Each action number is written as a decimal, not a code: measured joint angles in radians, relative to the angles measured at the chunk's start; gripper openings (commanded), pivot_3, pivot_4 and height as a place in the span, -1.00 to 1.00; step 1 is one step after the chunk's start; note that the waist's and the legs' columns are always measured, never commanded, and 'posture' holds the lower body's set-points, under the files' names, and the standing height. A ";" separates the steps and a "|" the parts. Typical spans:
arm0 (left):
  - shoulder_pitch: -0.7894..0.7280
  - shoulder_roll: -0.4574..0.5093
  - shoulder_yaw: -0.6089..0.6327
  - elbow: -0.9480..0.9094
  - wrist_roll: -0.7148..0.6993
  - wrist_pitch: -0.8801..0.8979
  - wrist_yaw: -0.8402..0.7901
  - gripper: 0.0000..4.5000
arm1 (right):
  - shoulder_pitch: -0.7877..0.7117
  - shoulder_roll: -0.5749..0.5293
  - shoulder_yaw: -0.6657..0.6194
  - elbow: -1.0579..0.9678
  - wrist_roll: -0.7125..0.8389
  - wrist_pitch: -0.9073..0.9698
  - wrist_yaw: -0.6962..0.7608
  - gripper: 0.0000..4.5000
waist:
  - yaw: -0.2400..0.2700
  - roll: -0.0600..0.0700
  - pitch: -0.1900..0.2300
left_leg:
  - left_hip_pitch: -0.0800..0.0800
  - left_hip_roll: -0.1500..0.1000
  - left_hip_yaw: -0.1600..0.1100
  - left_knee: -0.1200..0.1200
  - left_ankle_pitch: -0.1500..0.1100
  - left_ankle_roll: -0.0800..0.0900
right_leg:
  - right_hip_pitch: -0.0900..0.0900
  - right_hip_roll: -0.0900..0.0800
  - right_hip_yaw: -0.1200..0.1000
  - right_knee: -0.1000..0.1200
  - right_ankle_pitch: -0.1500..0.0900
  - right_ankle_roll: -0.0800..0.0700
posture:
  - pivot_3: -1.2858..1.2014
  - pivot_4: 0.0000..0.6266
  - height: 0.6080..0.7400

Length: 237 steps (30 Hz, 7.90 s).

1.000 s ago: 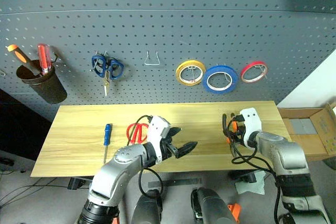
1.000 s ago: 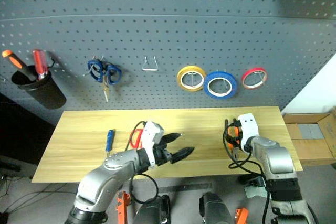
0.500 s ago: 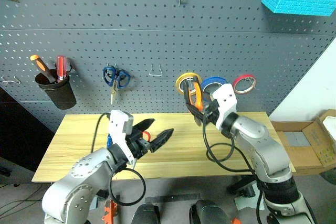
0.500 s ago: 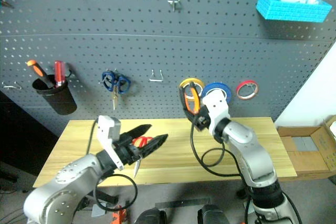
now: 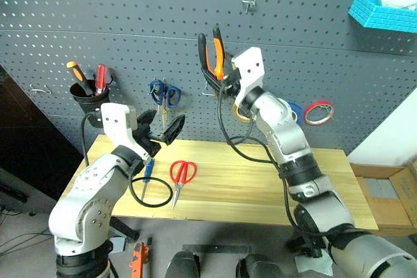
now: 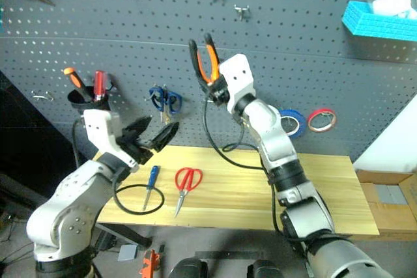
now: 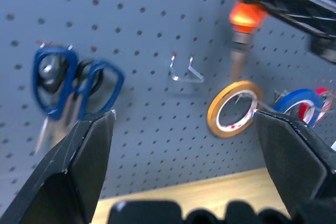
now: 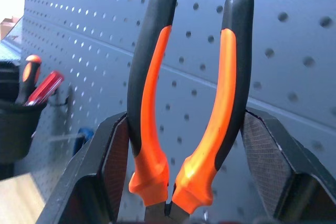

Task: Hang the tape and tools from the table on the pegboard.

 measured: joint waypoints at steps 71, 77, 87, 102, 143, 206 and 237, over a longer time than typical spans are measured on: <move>-0.048 0.026 -0.047 0.102 0.130 0.025 -0.040 1.00 | 0.105 0.031 -0.083 0.340 -0.075 -0.339 -0.023 0.98 | 0.031 0.015 0.043 | -0.001 0.001 -0.006 -0.001 0.000 0.000 | 0.002 -0.002 -0.005 -0.001 -0.001 -0.002 | 0.27 -0.54 1.00; 0.014 -0.026 -0.142 0.127 0.211 -0.004 0.007 1.00 | 0.394 -0.081 -0.030 -0.257 0.009 0.056 0.113 0.98 | 0.019 0.019 0.046 | -0.001 0.001 -0.007 -0.001 0.000 0.000 | 0.001 -0.002 -0.006 0.001 -0.001 -0.002 | 0.21 -0.51 1.00; 0.081 -0.091 -0.242 0.348 0.412 -0.005 0.157 1.00 | 0.706 -0.344 0.075 -0.734 0.054 0.338 0.305 0.98 | -0.019 0.019 0.069 | 0.001 0.002 -0.004 -0.001 0.000 0.000 | 0.002 0.000 -0.002 -0.001 -0.003 -0.001 | 0.11 -0.39 1.00; 0.146 -0.042 -0.327 0.471 0.539 0.061 0.132 1.00 | 0.908 -0.521 0.134 -0.806 0.047 0.144 0.480 0.98 | -0.043 0.013 0.106 | 0.002 0.002 -0.003 -0.001 0.000 0.000 | 0.002 0.000 -0.002 -0.001 -0.005 0.003 | 0.06 -0.26 1.00; 0.248 -0.102 -0.246 0.435 0.558 -0.208 0.095 -0.88 | 0.894 -0.443 0.107 -0.767 0.072 0.070 0.427 1.00 | -0.045 0.017 0.144 | 0.001 0.002 -0.002 -0.001 0.000 0.000 | 0.001 -0.002 -0.002 -0.002 -0.005 0.004 | 0.07 -0.38 1.00; -0.009 0.002 -0.335 0.627 0.607 0.062 -0.056 0.99 | 0.743 -0.431 0.198 -0.627 0.107 0.213 0.557 1.00 | -0.039 0.011 0.124 | 0.002 0.002 -0.003 0.001 0.000 0.000 | 0.002 -0.001 -0.002 0.000 -0.002 0.000 | 0.09 -0.17 1.00; -0.113 -0.018 -0.339 0.767 0.614 -0.023 -0.063 -0.71 | 0.719 -0.421 0.196 -0.601 0.107 0.203 0.551 1.00 | -0.040 0.015 0.141 | 0.002 0.002 -0.003 0.001 0.000 0.000 | 0.002 -0.001 -0.002 -0.001 -0.005 0.005 | 0.09 -0.14 1.00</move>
